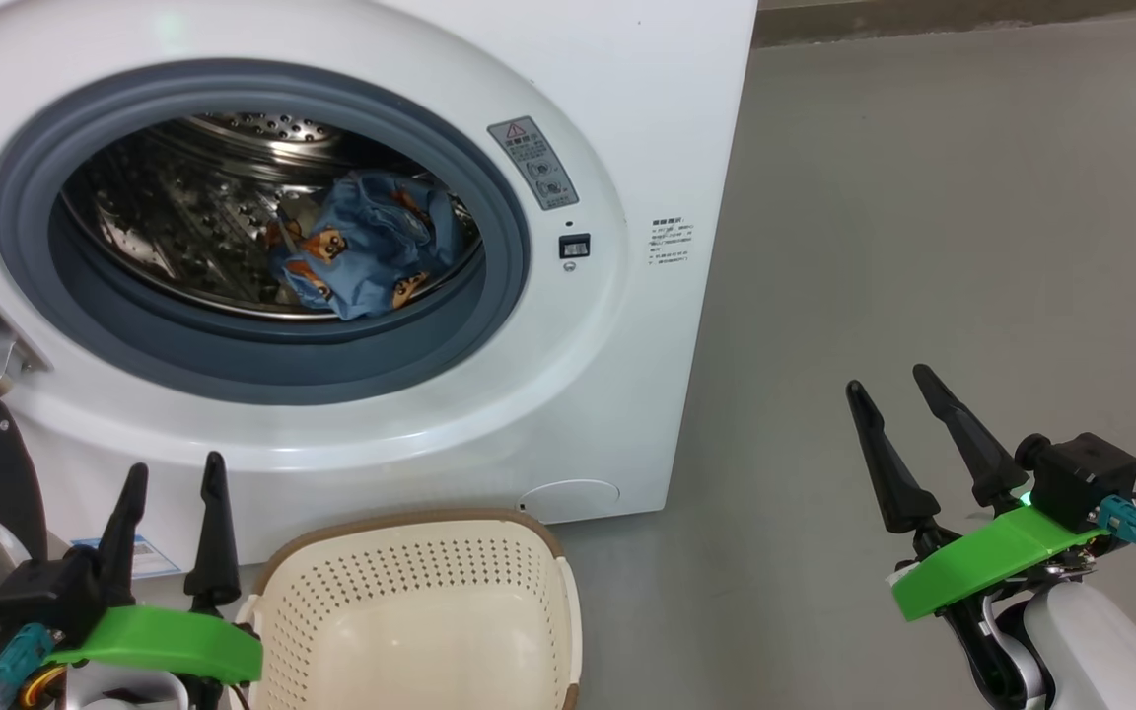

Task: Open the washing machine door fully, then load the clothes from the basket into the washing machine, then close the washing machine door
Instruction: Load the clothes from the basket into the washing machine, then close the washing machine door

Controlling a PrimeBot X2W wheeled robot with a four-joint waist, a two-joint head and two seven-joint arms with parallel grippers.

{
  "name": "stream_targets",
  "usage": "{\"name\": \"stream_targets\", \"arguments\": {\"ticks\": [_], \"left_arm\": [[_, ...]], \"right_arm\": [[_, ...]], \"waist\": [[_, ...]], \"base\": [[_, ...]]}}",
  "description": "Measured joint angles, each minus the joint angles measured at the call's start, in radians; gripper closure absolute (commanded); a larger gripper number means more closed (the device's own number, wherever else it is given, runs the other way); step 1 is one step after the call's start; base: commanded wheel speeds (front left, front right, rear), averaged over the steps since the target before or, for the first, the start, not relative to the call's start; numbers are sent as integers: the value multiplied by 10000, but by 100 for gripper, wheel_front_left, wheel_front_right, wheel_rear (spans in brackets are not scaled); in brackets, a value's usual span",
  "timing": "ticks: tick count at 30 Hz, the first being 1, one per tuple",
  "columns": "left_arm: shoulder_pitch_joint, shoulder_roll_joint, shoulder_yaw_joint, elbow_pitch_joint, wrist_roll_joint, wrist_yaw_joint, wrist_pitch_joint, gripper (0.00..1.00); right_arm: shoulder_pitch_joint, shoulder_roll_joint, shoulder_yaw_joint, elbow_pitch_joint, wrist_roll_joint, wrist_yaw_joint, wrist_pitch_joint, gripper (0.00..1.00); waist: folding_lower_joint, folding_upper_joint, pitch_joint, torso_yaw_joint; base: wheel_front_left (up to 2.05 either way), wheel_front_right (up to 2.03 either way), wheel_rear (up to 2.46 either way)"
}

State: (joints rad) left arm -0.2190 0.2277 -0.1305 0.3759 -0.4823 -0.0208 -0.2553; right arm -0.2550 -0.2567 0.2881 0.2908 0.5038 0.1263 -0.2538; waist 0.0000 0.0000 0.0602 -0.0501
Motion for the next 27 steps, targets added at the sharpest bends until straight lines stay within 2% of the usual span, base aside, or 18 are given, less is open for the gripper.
{"name": "stream_targets", "arguments": {"ticks": [27], "left_arm": [[-6,102,-165,-2,-2,40,0,0]], "right_arm": [[0,-21,17,54,31,0,0,0]], "waist": [[1,0,91,-46]], "base": [[0,0,0]]}}
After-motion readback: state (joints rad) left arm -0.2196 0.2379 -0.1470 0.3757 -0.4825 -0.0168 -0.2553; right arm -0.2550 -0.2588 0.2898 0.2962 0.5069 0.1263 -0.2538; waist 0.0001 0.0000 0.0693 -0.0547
